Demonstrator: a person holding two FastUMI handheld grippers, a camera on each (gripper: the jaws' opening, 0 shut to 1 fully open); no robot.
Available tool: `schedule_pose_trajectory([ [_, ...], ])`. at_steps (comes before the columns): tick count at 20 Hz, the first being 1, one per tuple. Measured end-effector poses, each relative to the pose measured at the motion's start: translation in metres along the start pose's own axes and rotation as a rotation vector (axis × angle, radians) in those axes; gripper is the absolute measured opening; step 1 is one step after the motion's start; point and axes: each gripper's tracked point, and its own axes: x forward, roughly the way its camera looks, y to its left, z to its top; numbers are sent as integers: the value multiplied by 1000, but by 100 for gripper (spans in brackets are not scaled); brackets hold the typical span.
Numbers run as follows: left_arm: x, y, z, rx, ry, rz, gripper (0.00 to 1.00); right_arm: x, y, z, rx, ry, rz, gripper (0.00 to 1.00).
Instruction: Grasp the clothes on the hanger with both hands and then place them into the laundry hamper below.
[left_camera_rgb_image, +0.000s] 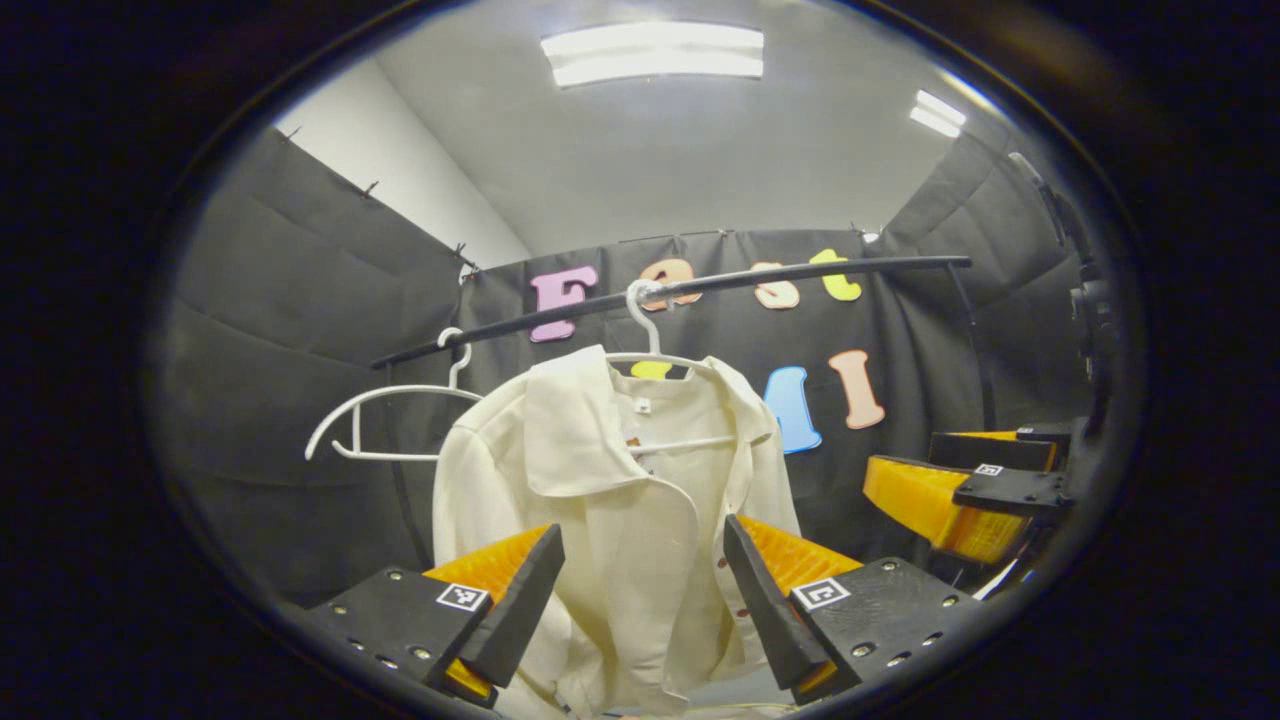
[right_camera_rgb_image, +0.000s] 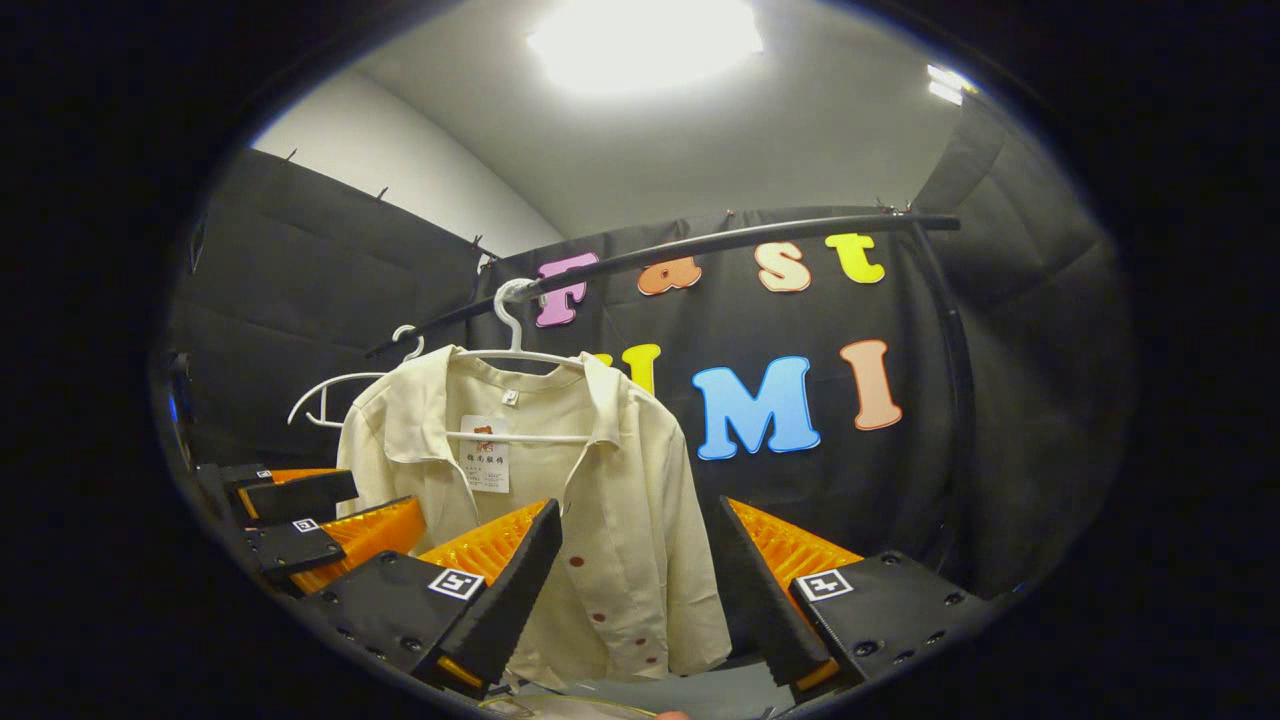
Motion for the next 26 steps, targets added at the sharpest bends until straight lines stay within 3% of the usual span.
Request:
schedule_pose_trajectory([
  [14,59,6,-58,86,77,179,94,95,29,-25,71,26,247,92],
  [21,69,26,-72,93,89,287,94,131,46,-47,87,80,289,95],
  [26,81,39,-78,124,91,348,94,154,48,-56,82,100,257,95],
])
